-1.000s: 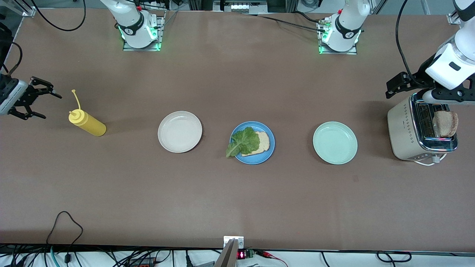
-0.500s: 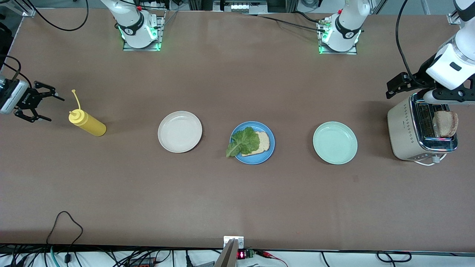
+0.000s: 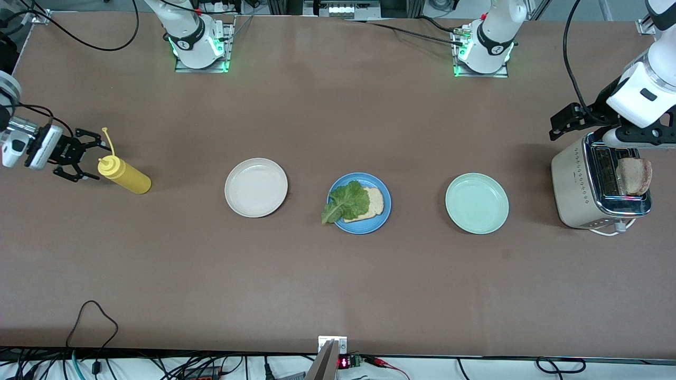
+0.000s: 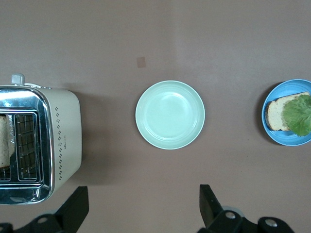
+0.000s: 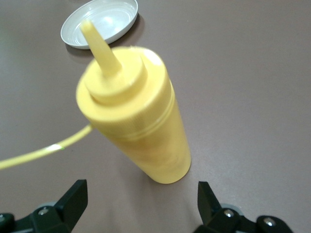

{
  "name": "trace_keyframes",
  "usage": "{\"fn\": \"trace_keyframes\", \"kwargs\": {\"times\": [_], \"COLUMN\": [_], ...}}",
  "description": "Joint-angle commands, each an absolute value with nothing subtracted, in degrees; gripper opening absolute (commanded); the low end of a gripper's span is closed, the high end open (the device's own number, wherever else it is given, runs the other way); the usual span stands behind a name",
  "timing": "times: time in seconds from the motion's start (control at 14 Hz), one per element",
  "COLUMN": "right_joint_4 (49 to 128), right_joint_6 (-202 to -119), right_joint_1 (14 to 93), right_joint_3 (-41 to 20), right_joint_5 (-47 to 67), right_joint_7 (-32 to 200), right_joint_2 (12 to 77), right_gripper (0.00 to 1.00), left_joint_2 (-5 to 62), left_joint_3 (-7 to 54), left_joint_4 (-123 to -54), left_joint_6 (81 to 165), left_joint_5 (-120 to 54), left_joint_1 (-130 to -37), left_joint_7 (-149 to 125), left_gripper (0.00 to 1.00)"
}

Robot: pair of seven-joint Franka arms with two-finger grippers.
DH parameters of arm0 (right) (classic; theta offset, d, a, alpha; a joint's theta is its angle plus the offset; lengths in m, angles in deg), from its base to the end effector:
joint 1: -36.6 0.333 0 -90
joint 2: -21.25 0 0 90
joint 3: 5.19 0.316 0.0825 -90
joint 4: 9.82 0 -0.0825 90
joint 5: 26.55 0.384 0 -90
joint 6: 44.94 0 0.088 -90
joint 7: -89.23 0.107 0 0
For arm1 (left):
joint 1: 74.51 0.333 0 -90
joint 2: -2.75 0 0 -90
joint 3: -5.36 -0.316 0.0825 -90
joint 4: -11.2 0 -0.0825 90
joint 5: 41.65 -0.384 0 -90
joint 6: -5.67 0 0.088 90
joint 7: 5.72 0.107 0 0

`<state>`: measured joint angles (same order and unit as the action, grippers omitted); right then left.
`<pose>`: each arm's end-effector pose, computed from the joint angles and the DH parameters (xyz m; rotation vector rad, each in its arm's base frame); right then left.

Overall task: Make sandwich in blue plate with both arms
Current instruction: 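Lift the mustard bottle and carry it toward the blue plate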

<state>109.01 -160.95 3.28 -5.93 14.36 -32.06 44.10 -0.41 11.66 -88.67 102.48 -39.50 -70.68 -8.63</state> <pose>0.4730 -0.2743 0.2160 -2.2022 -1.2781 -0.5937 0.5435 -0.0285 0.5831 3.1103 0.0191 -0.0001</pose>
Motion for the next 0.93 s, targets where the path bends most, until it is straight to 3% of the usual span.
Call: {"fn": "trace_keyframes", "kwargs": {"times": [0.0,0.5,0.57,0.64,0.71,0.79,0.86], "right_joint_4": [108.57,108.57,108.57,108.39,108.39,108.39,108.39], "right_joint_6": [-163.32,-165.08,-165.08,-165.34,-165.87,-166.4,-167.18], "right_joint_1": [1.79,1.88,1.97,1.97,2.23,2.41,2.41], "right_joint_3": [-1.78,2.45,2.71,3.24,3.42,4.03,4.9], "right_joint_5": [17.48,20.83,20.83,20.74,20.74,20.74,20.74], "right_joint_7": [-33.46,-33.47,-33.47,-33.38,-33.12,-32.5,-32.24], "right_joint_2": [46.29,48.76,48.76,48.76,48.67,48.67,48.67], "right_gripper": [1.0,1.0,0.84,0.45,0.2,0.07,0.0], "left_joint_2": [-0.86,-0.6,-0.59,-0.59,-0.68,-0.68,-0.6], "left_joint_3": [12.04,11.95,11.95,11.95,11.95,11.95,11.95], "left_joint_4": [-88.91,-88.82,-88.9,-88.82,-88.82,-88.82,-88.73], "left_joint_6": [102.61,102.87,102.88,102.79,102.61,102.61,102.61], "left_joint_5": [-38.92,-39.18,-39.18,-39.18,-39.18,-39.18,-39.18], "left_joint_1": [-70.11,-70.11,-70.03,-70.02,-70.02,-70.02,-70.02], "left_joint_7": [-8.71,-8.62,-8.62,-8.71,-8.62,-8.71,-8.62], "left_gripper": [1.0,1.0,1.0,1.0,1.0,1.0,1.0]}}
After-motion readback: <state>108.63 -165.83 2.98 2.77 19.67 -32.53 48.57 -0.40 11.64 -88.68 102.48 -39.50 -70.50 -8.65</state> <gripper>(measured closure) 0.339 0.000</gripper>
